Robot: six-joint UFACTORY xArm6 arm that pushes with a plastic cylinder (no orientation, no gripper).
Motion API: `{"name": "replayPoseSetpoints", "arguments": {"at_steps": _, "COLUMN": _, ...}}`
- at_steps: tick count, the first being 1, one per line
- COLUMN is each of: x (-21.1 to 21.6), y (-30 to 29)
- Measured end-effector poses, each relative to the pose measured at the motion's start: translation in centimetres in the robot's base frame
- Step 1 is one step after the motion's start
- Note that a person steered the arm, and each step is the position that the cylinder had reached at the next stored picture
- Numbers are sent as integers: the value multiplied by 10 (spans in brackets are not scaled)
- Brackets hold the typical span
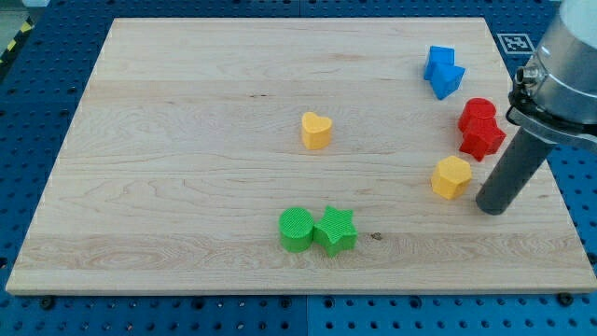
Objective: Push yellow hexagon towards yellow heart
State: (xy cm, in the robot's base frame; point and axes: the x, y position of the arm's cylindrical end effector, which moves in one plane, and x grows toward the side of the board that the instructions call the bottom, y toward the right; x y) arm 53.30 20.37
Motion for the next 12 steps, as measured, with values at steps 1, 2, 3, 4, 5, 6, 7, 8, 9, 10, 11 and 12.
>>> {"name": "replayPoseSetpoints", "arguments": {"at_steps": 1, "x": -13, "y": -1}}
{"name": "replayPoseSetpoints", "arguments": {"at_steps": 2, "x": -13, "y": -1}}
{"name": "replayPoseSetpoints", "arguments": {"at_steps": 3, "x": -13, "y": -3}}
{"name": "replayPoseSetpoints", "arguments": {"at_steps": 4, "x": -13, "y": -4}}
{"name": "replayPoseSetpoints", "arguments": {"at_steps": 5, "x": -13, "y": -4}}
{"name": "replayPoseSetpoints", "arguments": {"at_steps": 6, "x": -13, "y": -9}}
{"name": "replayPoseSetpoints", "arguments": {"at_steps": 7, "x": -13, "y": -22}}
{"name": "replayPoseSetpoints", "arguments": {"at_steps": 8, "x": -13, "y": -34}}
{"name": "replayPoseSetpoints", "arguments": {"at_steps": 9, "x": -13, "y": -37}}
{"name": "replayPoseSetpoints", "arguments": {"at_steps": 10, "x": -21, "y": -58}}
{"name": "replayPoseSetpoints", "arguments": {"at_steps": 11, "x": -34, "y": -64}}
{"name": "replayPoseSetpoints", "arguments": {"at_steps": 12, "x": -36, "y": -64}}
